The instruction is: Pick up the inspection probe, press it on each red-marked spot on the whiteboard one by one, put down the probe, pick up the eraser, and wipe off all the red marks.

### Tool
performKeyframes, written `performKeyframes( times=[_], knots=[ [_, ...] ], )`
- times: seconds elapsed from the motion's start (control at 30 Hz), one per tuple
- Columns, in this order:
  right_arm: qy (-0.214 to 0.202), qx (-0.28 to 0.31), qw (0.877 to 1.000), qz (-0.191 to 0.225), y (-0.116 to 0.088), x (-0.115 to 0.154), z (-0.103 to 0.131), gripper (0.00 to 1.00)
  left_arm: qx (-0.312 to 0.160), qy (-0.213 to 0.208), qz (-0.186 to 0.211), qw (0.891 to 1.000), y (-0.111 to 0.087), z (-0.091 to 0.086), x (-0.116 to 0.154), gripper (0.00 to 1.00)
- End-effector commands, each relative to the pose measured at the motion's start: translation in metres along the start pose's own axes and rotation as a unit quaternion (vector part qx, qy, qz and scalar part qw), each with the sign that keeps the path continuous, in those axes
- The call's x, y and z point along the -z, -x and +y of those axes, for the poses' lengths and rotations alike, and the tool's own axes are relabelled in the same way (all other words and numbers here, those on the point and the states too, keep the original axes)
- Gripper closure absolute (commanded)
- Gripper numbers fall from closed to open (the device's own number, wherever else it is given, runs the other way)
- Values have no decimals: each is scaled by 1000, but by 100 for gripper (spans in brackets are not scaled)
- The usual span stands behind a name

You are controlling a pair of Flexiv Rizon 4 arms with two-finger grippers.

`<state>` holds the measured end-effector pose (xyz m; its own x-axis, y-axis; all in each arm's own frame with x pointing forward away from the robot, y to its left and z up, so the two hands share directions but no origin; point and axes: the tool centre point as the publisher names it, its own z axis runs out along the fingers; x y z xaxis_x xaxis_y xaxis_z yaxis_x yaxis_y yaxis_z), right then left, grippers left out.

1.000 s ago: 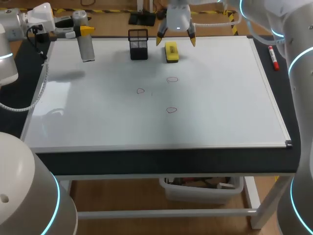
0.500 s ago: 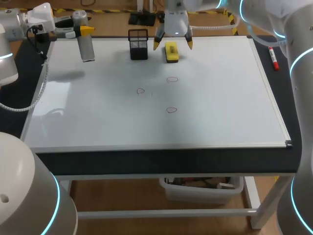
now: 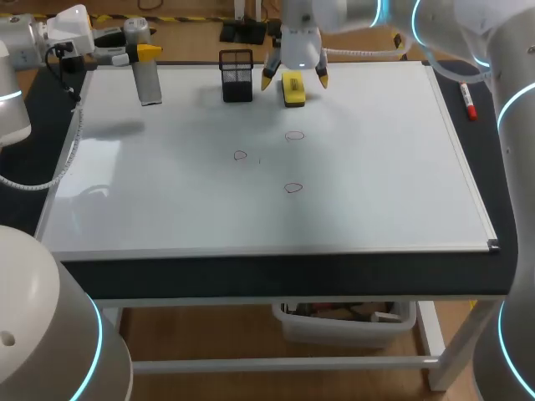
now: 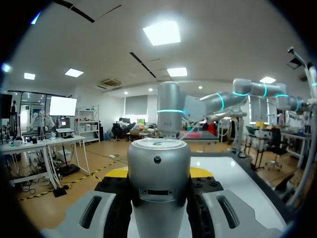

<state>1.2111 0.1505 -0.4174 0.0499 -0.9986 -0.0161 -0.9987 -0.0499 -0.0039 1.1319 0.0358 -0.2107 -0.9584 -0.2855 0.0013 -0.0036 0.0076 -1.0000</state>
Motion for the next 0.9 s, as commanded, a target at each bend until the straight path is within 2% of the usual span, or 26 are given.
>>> performKeyframes(
  times=[0.03,0.5,0.9],
  knots=[
    [95,3,995,2,4,-13,-32,0,-1,0,-2,1000,-2,-1,0,100],
    [104,-4,995,-3,3,-15,-47,0,-1,0,-2,1000,-2,-1,0,100],
    [114,-4,994,-1,0,-19,-51,0,-1,0,-2,1000,-2,-1,0,100]
  ],
)
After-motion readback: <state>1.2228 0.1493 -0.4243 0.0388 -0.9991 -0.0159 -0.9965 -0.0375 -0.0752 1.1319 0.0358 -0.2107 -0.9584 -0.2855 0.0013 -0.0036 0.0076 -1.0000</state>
